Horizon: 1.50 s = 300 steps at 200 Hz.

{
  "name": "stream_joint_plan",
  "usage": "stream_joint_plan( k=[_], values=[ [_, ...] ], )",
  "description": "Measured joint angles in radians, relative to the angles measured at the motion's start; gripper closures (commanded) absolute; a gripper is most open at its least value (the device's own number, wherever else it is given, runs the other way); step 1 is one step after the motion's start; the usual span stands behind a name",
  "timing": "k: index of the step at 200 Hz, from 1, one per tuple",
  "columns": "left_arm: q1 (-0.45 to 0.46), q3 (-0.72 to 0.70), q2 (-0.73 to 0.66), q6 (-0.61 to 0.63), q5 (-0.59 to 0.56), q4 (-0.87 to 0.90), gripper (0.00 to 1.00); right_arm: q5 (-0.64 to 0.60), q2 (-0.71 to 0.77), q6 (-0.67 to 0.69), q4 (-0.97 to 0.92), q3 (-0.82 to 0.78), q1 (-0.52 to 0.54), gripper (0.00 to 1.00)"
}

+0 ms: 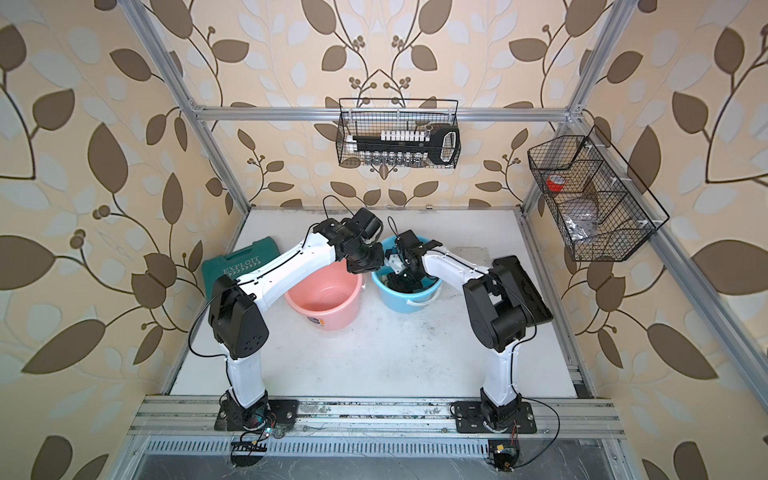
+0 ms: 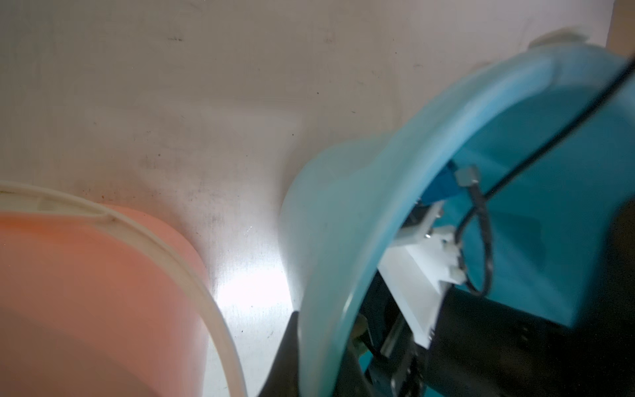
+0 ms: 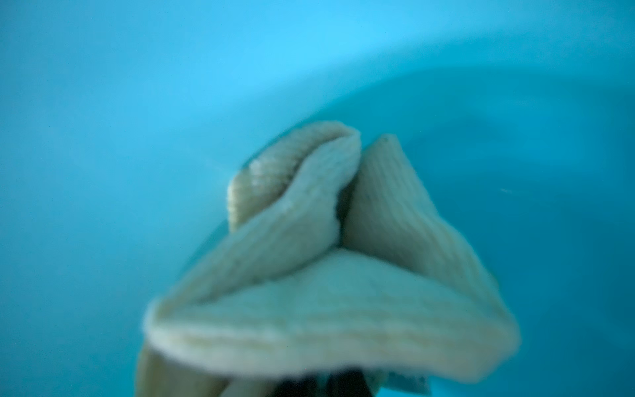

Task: Wipe the inside of the bucket with a cloth
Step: Wipe the dirt from the inside of the bucket.

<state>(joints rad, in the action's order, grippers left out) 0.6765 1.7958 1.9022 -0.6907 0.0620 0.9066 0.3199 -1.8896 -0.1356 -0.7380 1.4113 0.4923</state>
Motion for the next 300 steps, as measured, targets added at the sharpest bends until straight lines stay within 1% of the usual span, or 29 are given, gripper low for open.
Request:
stream_joint_plan(
  k=[20,35,57,75,103,150,189,212,230,262,276,300],
  values=[
    [0.009,0.001,0.000,0.016,0.019,0.003,1.00,-0.178,0.091,0.018,-0.014,0.000,0.027,1.00],
    [0.013,0.001,0.001,0.023,0.034,0.005,1.00,-0.313,0.122,0.025,-0.024,0.004,0.044,1.00],
    [0.014,0.001,0.001,0.026,0.040,0.005,1.00,-0.511,0.097,0.025,-0.045,0.009,0.055,1.00],
    [0.013,0.001,0.001,0.024,0.037,-0.002,1.00,-0.623,0.048,0.024,-0.072,0.009,0.056,1.00],
    [0.005,0.001,0.001,0.019,0.032,-0.010,1.00,-0.718,-0.013,0.008,-0.090,0.008,0.056,1.00],
    [0.003,-0.003,0.001,0.019,0.025,-0.034,1.00,-0.784,-0.111,-0.037,-0.128,0.035,0.045,1.00],
    [-0.005,-0.019,0.001,0.003,0.004,-0.096,1.00,-0.761,-0.225,-0.064,-0.201,0.159,0.018,1.00],
    [-0.013,-0.018,0.001,-0.005,-0.014,-0.103,1.00,-0.718,-0.290,-0.069,-0.273,0.253,0.015,1.00],
    [-0.017,-0.013,0.001,-0.008,-0.019,-0.096,1.00,-0.668,-0.310,-0.068,-0.315,0.291,0.011,1.00],
    [-0.014,0.010,0.001,0.008,-0.021,-0.077,1.00,-0.522,-0.304,-0.063,-0.341,0.303,-0.002,1.00],
    [-0.012,0.024,0.001,0.027,-0.027,-0.060,1.00,-0.426,-0.290,-0.061,-0.336,0.298,-0.011,1.00],
    [-0.011,0.027,0.001,0.045,-0.046,-0.034,1.00,-0.224,-0.271,-0.057,-0.298,0.292,-0.021,1.00]
  ],
)
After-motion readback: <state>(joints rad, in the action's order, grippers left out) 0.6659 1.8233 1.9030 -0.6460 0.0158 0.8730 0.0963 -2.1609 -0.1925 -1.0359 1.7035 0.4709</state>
